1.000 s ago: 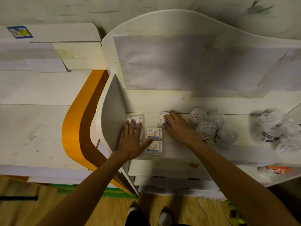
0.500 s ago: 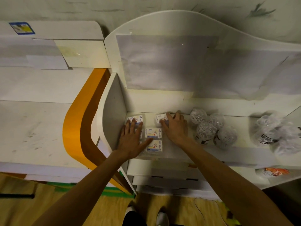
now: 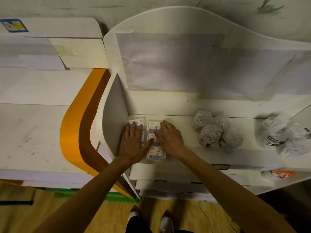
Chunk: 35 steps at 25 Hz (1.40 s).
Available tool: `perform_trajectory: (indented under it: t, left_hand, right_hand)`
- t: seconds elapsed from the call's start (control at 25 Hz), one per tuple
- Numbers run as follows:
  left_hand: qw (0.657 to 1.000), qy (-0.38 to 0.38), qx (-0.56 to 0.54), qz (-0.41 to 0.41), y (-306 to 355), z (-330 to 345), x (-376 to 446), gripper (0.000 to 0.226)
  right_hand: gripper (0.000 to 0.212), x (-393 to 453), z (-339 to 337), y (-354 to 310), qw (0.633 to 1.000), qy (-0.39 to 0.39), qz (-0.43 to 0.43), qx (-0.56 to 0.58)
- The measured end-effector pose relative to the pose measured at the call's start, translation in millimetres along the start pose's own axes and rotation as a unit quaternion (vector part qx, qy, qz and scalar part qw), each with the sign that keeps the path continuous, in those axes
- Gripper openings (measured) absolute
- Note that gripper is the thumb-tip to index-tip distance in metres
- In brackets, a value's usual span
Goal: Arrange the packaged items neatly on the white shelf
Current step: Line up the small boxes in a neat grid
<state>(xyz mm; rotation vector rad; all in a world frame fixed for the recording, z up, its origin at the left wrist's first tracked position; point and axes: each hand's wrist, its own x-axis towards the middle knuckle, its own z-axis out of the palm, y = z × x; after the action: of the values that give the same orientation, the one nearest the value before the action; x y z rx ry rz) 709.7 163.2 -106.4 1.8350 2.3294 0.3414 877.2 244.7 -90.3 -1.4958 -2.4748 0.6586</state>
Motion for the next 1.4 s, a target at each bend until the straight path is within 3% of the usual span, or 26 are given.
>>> perform_trajectory:
  t: [0.24, 0.56, 0.84, 1.08, 1.24, 1.4]
  left_hand:
    - [0.999, 0.026, -0.041, -0.005, -2, -1, -2, 0.078]
    - [0.999, -0.025, 0.007, 0.046, -9, 2, 3, 0.085]
    - [0.997, -0.003, -0.035, 0.061, -9, -1, 1, 0.1]
    - [0.992, 0.054, -0.108, 0.038, -19, 7, 4, 0.062]
    - [0.983, 0.073, -0.164, 0.037, -20, 1, 3, 0.061]
    - [0.99, 0.066, -0.12, 0.045, -20, -3, 4, 0.056]
  right_hand:
    - [0.061, -16, 22, 4, 0.997, 0.033, -0.057, 0.027]
    - [0.06, -8, 24, 1, 0.996, 0.037, -0.076, -0.011]
    - [0.065, -4, 23, -2, 0.996, -0.011, -0.076, -0.044]
    - [0.064, -6, 22, -7, 0.994, 0.044, -0.081, -0.054]
    - [0.059, -6, 23, -7, 0.994, 0.046, -0.086, -0.053]
    - [0.059, -4, 26, -13, 0.994, 0.042, -0.08, -0.058]
